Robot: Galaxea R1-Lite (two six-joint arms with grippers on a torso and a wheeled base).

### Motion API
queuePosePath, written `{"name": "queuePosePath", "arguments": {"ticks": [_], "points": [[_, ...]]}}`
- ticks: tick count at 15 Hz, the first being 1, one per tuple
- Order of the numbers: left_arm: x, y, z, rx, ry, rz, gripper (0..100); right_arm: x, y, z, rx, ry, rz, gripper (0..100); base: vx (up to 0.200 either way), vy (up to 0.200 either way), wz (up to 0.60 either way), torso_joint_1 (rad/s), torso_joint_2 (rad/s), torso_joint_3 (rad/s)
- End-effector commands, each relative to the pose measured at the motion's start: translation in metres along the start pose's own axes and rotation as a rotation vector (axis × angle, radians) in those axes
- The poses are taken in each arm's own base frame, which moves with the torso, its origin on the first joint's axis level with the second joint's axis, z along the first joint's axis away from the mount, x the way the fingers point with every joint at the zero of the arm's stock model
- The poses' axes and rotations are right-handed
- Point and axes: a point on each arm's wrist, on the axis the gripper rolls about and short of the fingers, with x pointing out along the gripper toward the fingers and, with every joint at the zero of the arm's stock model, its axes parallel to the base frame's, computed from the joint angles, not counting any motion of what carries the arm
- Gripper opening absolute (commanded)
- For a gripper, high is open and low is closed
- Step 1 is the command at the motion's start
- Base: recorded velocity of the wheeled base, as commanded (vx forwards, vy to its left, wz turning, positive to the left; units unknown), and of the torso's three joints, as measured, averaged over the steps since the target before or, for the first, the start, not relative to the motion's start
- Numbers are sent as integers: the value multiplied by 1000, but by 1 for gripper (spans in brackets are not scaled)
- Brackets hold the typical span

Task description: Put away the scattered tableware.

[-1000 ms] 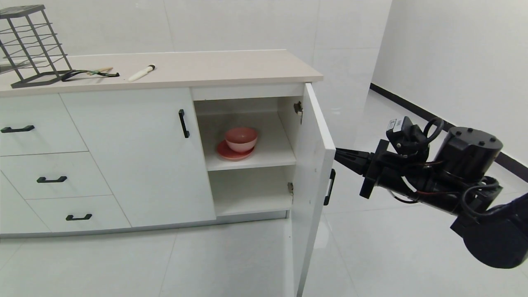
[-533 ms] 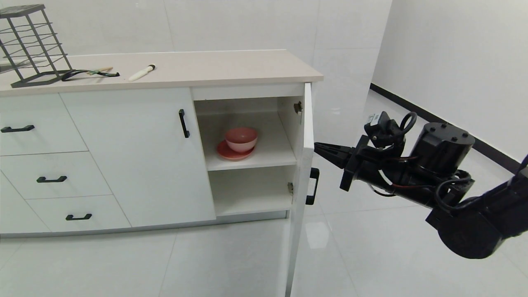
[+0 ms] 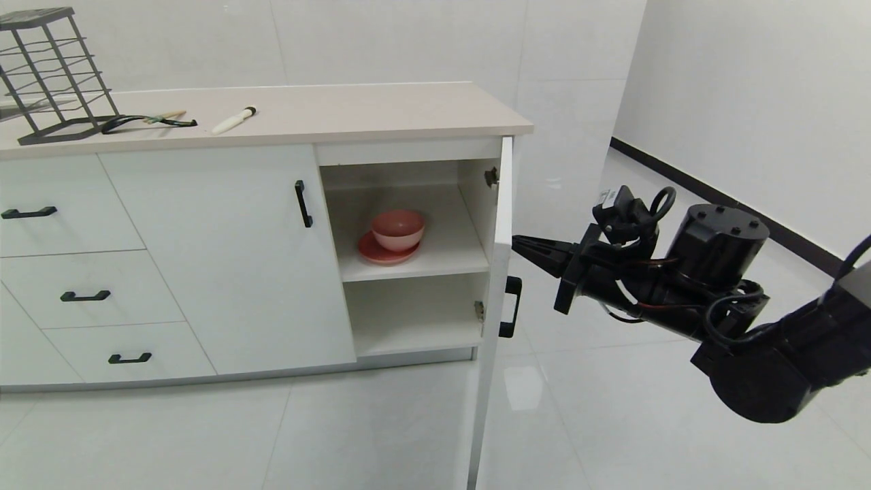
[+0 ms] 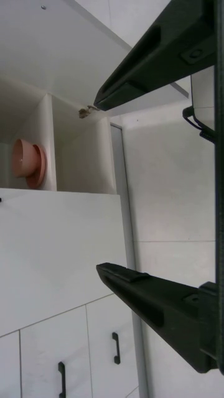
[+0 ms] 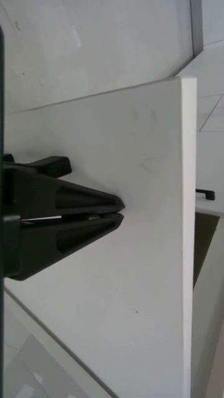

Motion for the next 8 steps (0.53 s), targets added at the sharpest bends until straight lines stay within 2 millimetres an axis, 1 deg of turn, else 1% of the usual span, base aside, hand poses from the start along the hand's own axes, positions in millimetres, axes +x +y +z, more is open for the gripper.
{"name": "queuePosePath", "arguments": {"ticks": [1, 3, 7, 8], "points": [[0, 0, 0, 0, 1, 0, 100, 4, -1, -7, 8, 15, 4, 0, 0, 0, 0, 0, 0, 0], [0, 0, 0, 0, 1, 0, 100, 9, -3, -8, 5, 8, 3, 0, 0, 0, 0, 0, 0, 0], [0, 0, 0, 1, 1, -1, 100, 7, -7, -9, 5, 11, -7, 0, 0, 0, 0, 0, 0, 0], [0, 0, 0, 0, 1, 0, 100, 7, -7, -10, 6, 12, -7, 0, -200, 0, 0, -2, -2, -2]]}}
